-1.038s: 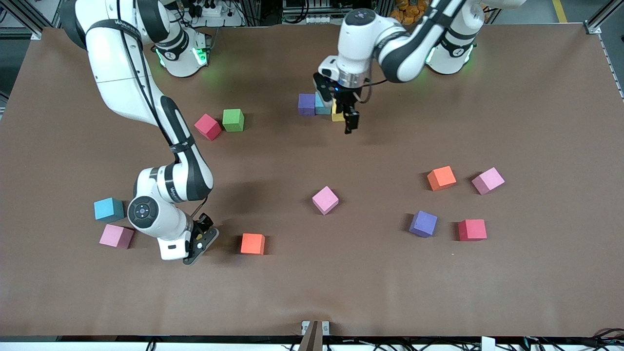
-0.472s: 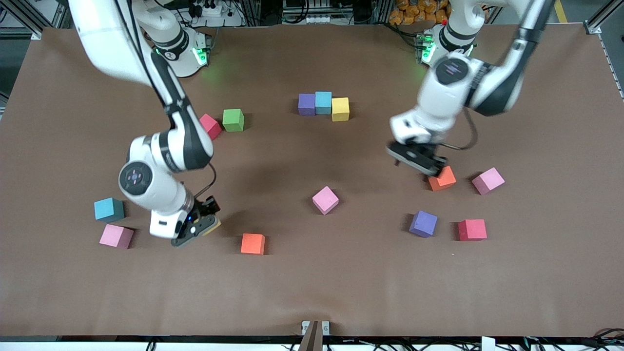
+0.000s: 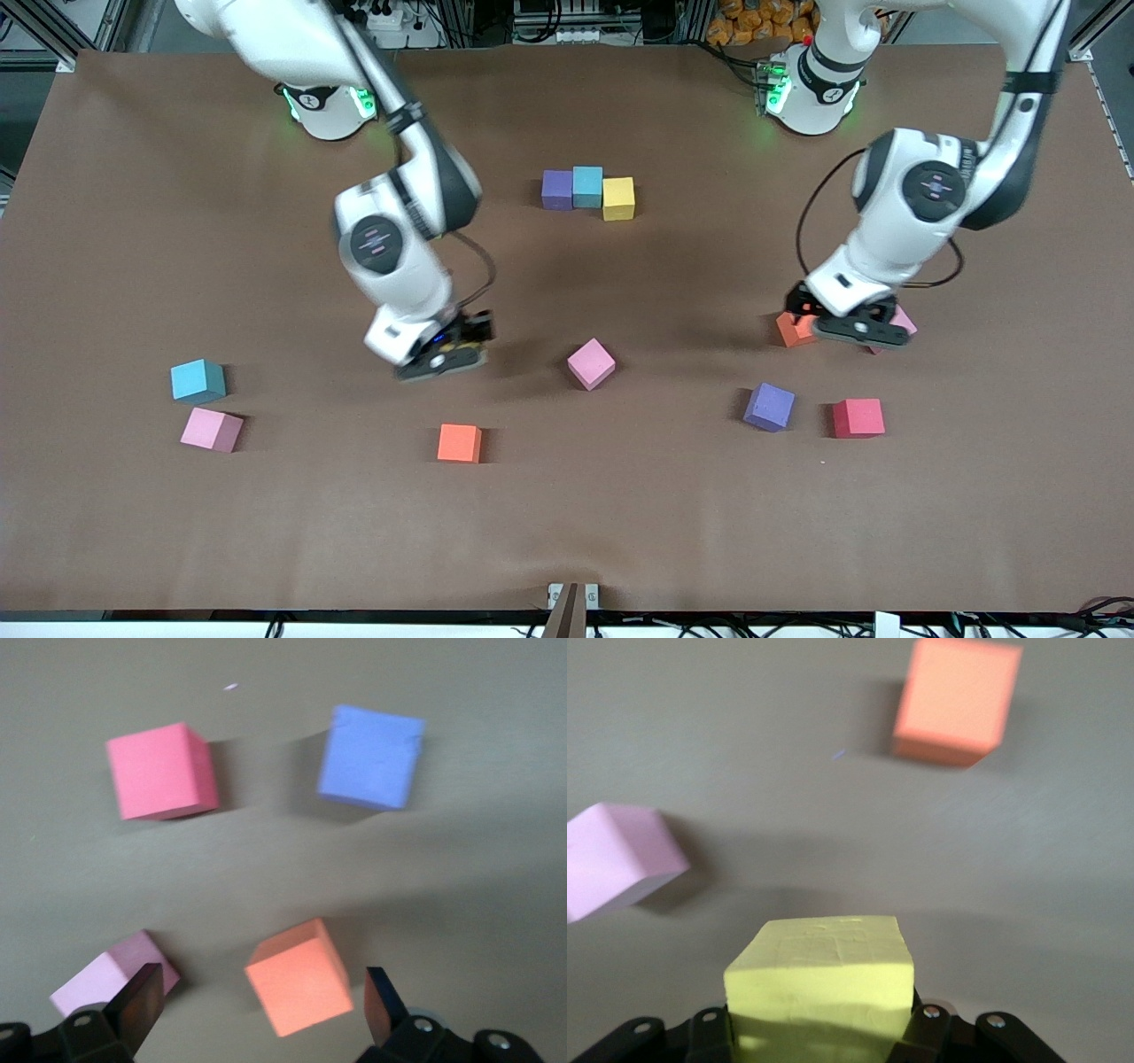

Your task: Form number 2 with 11 blocks

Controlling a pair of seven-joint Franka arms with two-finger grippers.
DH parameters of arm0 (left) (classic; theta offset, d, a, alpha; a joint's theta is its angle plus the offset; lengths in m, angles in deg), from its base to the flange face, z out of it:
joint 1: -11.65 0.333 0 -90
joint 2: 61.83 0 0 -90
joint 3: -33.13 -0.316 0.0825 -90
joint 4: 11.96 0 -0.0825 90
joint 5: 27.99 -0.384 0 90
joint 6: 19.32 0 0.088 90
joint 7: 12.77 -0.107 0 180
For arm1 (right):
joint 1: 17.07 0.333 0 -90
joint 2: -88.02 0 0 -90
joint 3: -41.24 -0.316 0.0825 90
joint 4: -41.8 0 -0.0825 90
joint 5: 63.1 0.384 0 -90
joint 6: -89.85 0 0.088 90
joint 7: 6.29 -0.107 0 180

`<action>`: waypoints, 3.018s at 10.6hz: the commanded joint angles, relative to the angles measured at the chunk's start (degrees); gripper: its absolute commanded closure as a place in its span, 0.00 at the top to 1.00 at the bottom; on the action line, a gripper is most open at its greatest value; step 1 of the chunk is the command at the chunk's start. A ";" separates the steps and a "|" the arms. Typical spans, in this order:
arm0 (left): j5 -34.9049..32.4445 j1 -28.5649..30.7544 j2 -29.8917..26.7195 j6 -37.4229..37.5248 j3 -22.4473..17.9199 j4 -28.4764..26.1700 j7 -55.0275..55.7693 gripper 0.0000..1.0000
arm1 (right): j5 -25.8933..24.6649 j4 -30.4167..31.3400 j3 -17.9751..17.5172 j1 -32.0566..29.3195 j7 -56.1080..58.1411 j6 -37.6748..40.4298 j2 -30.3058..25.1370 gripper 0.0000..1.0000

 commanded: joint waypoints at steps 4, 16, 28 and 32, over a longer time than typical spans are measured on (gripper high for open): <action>6.50 0.09 2.04 1.99 -2.09 -0.81 10.92 1.00 | 0.66 -1.08 1.15 13.79 -20.12 -3.79 3.12 0.42; 6.59 -0.96 8.89 0.86 -1.30 0.50 20.10 1.00 | 0.13 -5.32 0.71 27.00 -39.67 -9.60 12.19 0.42; 8.88 -1.75 14.69 -4.76 -0.43 0.41 20.19 0.96 | 0.13 -2.50 0.35 29.46 -37.47 -6.70 11.57 0.42; 10.02 -1.93 16.02 -6.09 -0.34 0.50 20.19 0.94 | 0.30 -2.50 0.35 30.25 -37.73 -6.70 11.57 0.42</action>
